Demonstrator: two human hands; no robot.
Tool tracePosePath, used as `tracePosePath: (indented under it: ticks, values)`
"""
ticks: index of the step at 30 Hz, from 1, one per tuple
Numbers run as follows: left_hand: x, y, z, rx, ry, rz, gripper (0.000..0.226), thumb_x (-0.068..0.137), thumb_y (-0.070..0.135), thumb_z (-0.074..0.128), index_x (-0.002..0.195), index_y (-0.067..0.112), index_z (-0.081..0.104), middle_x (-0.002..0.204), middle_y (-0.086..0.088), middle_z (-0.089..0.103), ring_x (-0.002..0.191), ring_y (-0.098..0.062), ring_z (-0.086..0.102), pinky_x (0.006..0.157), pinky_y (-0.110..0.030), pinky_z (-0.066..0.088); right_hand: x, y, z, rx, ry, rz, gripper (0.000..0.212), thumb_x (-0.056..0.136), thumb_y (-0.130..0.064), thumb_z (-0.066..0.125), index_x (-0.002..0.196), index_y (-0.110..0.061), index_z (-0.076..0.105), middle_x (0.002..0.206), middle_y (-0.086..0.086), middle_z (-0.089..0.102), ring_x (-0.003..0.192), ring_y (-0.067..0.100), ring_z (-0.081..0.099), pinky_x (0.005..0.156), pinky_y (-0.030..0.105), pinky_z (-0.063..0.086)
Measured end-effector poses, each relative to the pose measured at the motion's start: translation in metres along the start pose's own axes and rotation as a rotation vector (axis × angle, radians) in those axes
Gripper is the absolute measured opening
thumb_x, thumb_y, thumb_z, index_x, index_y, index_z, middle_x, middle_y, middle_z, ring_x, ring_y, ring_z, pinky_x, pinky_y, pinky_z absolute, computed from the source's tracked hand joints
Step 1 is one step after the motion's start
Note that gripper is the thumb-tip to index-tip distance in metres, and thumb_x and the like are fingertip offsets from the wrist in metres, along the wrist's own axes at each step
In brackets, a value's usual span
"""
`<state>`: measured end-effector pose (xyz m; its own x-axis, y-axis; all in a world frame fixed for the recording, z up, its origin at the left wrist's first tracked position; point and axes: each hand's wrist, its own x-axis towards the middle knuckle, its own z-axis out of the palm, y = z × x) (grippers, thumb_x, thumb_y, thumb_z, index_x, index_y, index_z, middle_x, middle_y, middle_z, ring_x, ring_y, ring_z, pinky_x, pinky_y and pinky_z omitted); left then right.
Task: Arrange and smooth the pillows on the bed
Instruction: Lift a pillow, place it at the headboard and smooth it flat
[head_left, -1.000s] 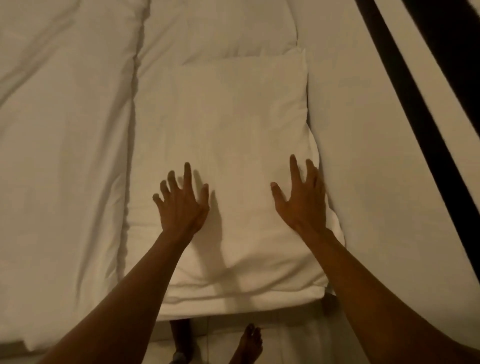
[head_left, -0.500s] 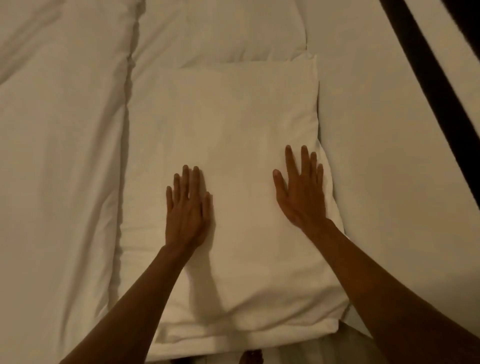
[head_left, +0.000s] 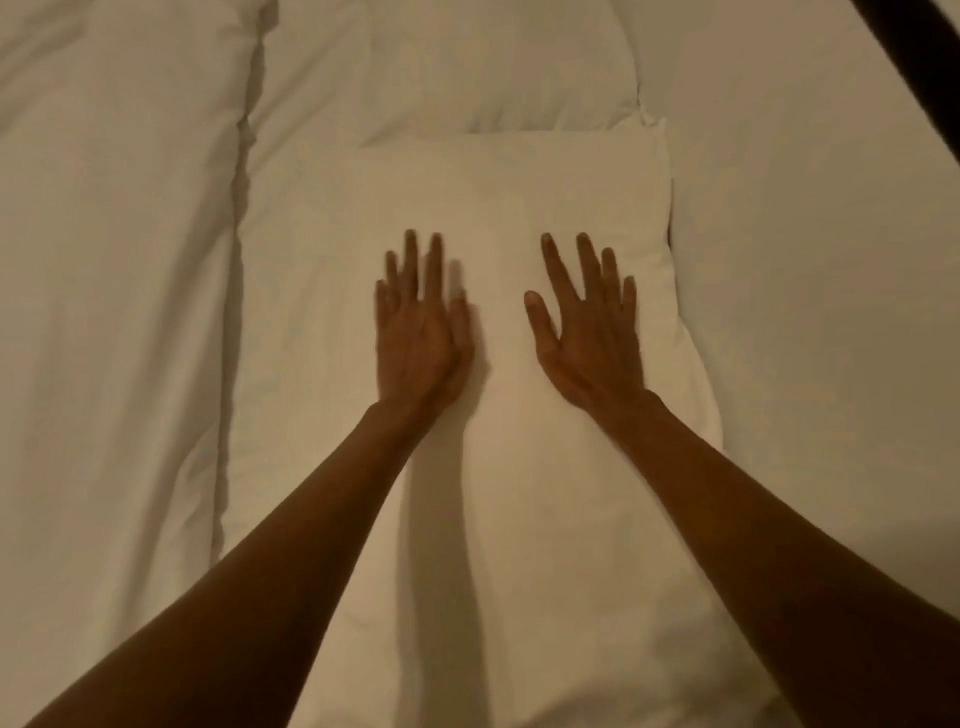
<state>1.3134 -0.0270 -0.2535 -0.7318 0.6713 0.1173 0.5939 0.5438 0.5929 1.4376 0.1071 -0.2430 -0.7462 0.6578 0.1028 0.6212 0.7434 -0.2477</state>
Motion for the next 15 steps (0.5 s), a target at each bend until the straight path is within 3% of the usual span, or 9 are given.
tracePosePath:
  ticks: [2, 6, 11, 15]
  values:
    - [0.004, 0.007, 0.015, 0.060, -0.098, 0.146, 0.055, 0.104, 0.033, 0.026, 0.157, 0.022, 0.014, 0.165, -0.008, 0.003, 0.152, -0.026, -0.001, 0.123, -0.045, 0.004, 0.007, 0.002, 0.012, -0.055, -0.029, 0.026, 0.061, 0.102, -0.058, 0.017, 0.158, -0.035, 0.013, 0.166, 0.009, 0.013, 0.153, 0.033, 0.007, 0.122, 0.056, 0.007]
    - [0.010, -0.011, 0.022, 0.193, -0.168, 0.183, 0.056, 0.104, 0.039, 0.017, 0.157, 0.026, 0.008, 0.165, -0.007, 0.000, 0.152, -0.023, -0.005, 0.123, -0.044, -0.001, 0.016, 0.025, 0.014, -0.093, -0.043, 0.223, 0.067, 0.101, -0.059, 0.013, 0.159, -0.026, 0.013, 0.166, 0.013, 0.010, 0.152, 0.037, 0.005, 0.122, 0.056, 0.007]
    - [0.009, -0.014, 0.015, 0.142, -0.160, 0.115, 0.056, 0.104, 0.043, 0.013, 0.157, 0.027, 0.002, 0.165, -0.004, -0.005, 0.151, -0.020, -0.008, 0.123, -0.047, -0.002, 0.013, 0.013, 0.007, -0.062, -0.027, -0.027, 0.061, 0.104, -0.054, 0.018, 0.159, -0.030, 0.011, 0.167, 0.011, 0.011, 0.153, 0.032, 0.006, 0.124, 0.051, 0.005]
    - [-0.009, -0.013, 0.018, 0.118, -0.148, 0.063, 0.055, 0.105, 0.041, 0.012, 0.157, 0.028, 0.001, 0.166, -0.003, -0.004, 0.152, -0.019, -0.008, 0.123, -0.047, 0.000, -0.004, 0.014, 0.017, -0.099, -0.036, 0.033, 0.060, 0.103, -0.056, 0.019, 0.158, -0.032, 0.014, 0.165, 0.011, 0.018, 0.153, 0.029, 0.011, 0.123, 0.053, 0.009]
